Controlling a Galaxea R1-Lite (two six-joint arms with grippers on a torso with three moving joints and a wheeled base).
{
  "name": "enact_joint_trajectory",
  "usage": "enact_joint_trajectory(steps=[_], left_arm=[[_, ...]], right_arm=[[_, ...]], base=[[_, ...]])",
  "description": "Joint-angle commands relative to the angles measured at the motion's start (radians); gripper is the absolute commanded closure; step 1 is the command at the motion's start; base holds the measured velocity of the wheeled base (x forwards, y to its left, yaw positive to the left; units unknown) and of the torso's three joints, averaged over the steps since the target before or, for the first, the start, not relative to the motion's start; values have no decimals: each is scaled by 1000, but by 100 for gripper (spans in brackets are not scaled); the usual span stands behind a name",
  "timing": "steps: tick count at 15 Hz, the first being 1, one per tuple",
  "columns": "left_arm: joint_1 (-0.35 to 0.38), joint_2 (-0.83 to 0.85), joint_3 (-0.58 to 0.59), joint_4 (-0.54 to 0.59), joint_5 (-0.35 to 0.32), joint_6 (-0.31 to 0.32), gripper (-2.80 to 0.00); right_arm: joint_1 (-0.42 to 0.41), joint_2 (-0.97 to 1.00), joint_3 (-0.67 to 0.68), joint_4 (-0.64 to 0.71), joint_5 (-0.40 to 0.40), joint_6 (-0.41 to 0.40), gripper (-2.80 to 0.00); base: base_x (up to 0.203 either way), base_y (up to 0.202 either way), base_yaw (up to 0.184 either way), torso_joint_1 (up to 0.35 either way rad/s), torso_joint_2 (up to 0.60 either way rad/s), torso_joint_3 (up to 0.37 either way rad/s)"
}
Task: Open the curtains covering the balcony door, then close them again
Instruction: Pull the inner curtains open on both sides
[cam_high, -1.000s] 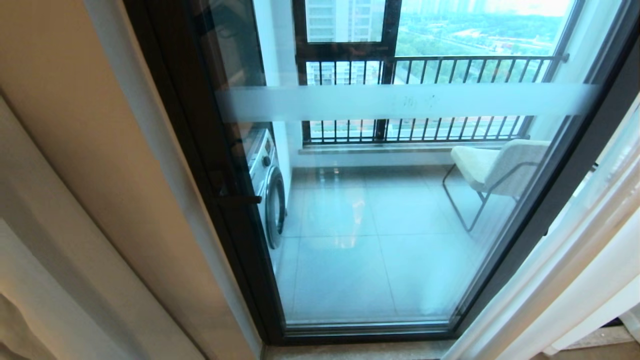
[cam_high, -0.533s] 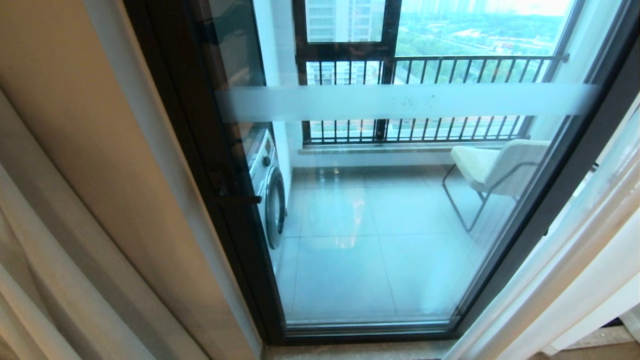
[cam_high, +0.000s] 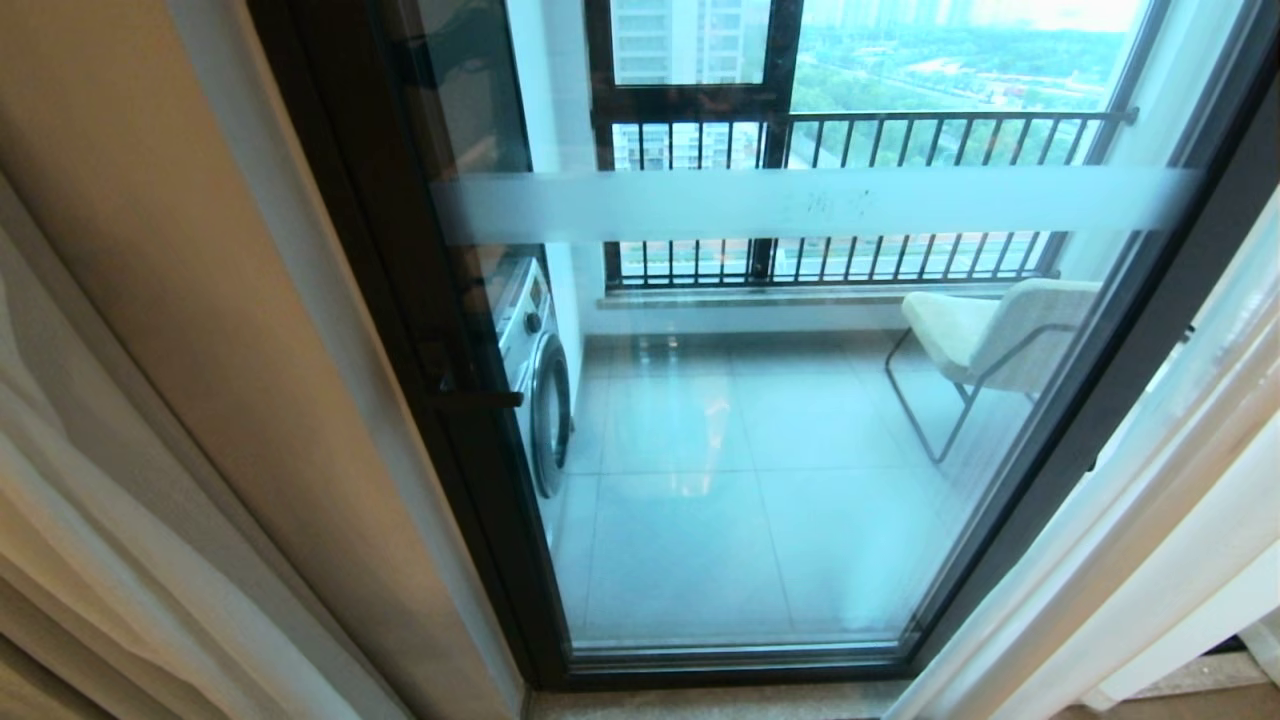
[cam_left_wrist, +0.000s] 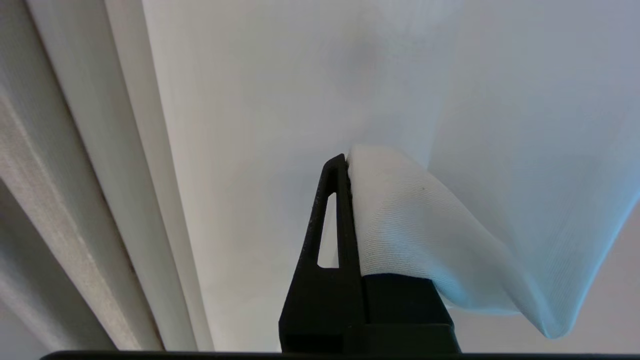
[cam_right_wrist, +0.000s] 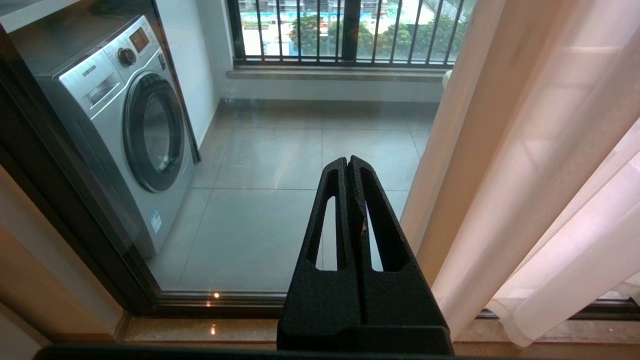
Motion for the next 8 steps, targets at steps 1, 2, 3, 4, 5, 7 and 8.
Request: enact_joint_trajectory(steps=[1, 2, 3, 4, 5, 7, 8], left_arm=[[0, 14, -1, -1, 1, -3, 0], [-2, 14, -1, -3, 2, -1, 0], [-3, 14, -3, -5, 1, -1, 0], [-3, 14, -4, -6, 1, -1, 0], [-3, 16, -9, -6, 2, -1, 0], [-4, 14, -9, -9, 2, 0, -280], [-3, 14, -9, -9, 1, 0, -280]], right_arm=[[0, 0, 0, -1, 0, -1, 0], [0, 1, 0, -1, 0, -1, 0], [0, 0, 0, -1, 0, -1, 0], [0, 0, 0, -1, 0, -1, 0], [0, 0, 0, -1, 0, -1, 0], [0, 0, 0, -1, 0, -1, 0], [0, 2, 0, -1, 0, -1, 0]], base=[[0, 0, 0, 0, 0, 0], [0, 0, 0, 0, 0, 0], [0, 0, 0, 0, 0, 0], [0, 0, 0, 0, 0, 0], [0, 0, 0, 0, 0, 0], [0, 0, 0, 0, 0, 0], [0, 0, 0, 0, 0, 0]])
